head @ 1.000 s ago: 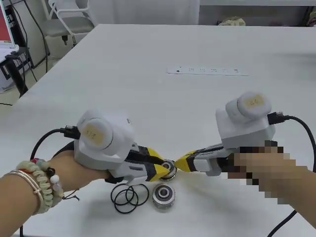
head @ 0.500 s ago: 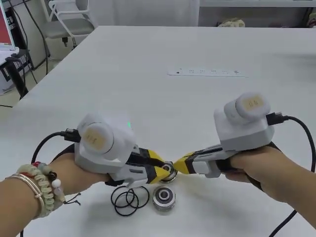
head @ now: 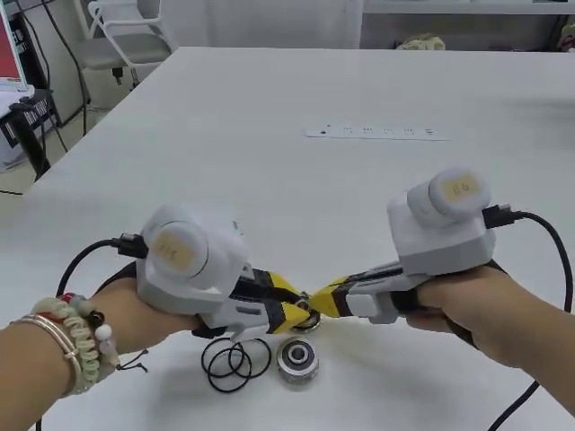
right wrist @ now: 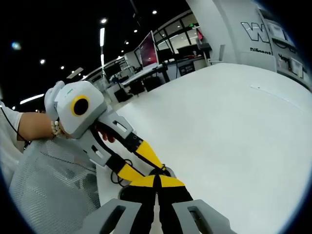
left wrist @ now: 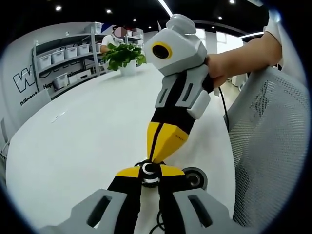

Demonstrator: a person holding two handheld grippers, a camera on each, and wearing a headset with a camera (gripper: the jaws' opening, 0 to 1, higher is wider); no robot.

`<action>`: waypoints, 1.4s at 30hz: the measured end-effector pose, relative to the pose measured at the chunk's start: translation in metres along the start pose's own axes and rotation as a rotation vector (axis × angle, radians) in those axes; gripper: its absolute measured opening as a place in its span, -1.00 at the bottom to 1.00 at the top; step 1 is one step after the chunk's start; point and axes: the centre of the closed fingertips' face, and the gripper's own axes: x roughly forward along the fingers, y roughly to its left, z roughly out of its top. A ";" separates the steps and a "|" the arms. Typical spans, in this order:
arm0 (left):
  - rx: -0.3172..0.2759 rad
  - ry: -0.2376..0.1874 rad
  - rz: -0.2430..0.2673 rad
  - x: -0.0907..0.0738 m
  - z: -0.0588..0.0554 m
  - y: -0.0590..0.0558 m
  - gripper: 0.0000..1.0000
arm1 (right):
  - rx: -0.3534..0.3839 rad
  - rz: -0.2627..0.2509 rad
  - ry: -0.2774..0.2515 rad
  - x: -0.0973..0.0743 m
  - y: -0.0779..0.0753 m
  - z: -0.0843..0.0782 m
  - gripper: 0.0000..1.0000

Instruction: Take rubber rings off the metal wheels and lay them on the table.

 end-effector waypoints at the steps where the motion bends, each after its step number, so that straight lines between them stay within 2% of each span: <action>1: -0.001 0.000 0.002 0.000 0.000 0.000 -0.86 | -0.034 -0.061 -0.003 -0.001 -0.008 0.003 -1.00; 2: -0.002 0.001 0.003 0.001 0.000 0.000 -0.86 | -0.077 -0.108 0.021 -0.002 -0.016 0.002 -1.00; 3: -0.003 0.001 0.004 0.001 0.000 0.000 -0.86 | -0.079 -0.106 0.035 -0.001 -0.016 0.000 -1.00; 6: -0.024 -0.003 0.007 0.001 0.000 0.001 -0.86 | -0.014 -0.081 0.008 -0.003 -0.014 0.000 -1.00; 12: -0.065 -0.011 0.005 0.002 0.000 0.002 -0.85 | 0.005 -0.113 0.025 -0.004 -0.020 -0.003 -1.00; 16: -0.103 0.016 -0.009 0.002 0.002 0.000 -0.82 | 0.003 -0.124 0.038 -0.004 -0.021 -0.006 -1.00; 21: -0.126 0.043 -0.032 -0.004 0.004 -0.001 -0.62 | 0.012 -0.128 0.028 -0.006 -0.022 -0.003 -1.00; 23: -0.120 0.042 -0.041 -0.009 0.009 -0.003 -0.56 | 0.014 -0.130 0.021 -0.007 -0.022 -0.001 -1.00; 28: -0.091 -0.011 -0.060 -0.023 0.032 -0.008 -0.30 | 0.014 -0.116 -0.003 -0.008 -0.019 0.004 -1.00; 30: -0.080 -0.016 -0.061 -0.026 0.035 -0.008 -0.16 | 0.010 -0.118 -0.003 -0.009 -0.018 0.005 -1.00; 32: -0.069 -0.012 -0.072 -0.034 0.042 -0.014 0.01 | 0.010 -0.116 -0.010 -0.010 -0.016 0.007 -1.00; 34: -0.012 -0.029 -0.053 -0.042 0.051 -0.013 0.12 | 0.006 -0.116 -0.018 -0.011 -0.015 0.009 -1.00; 39: 0.001 -0.058 -0.038 -0.062 0.066 -0.014 0.30 | 0.002 -0.110 -0.031 -0.012 -0.015 0.012 -1.00; 42: 0.025 -0.091 -0.004 -0.077 0.075 -0.011 0.35 | 0.010 -0.104 -0.041 -0.013 -0.015 0.014 -1.00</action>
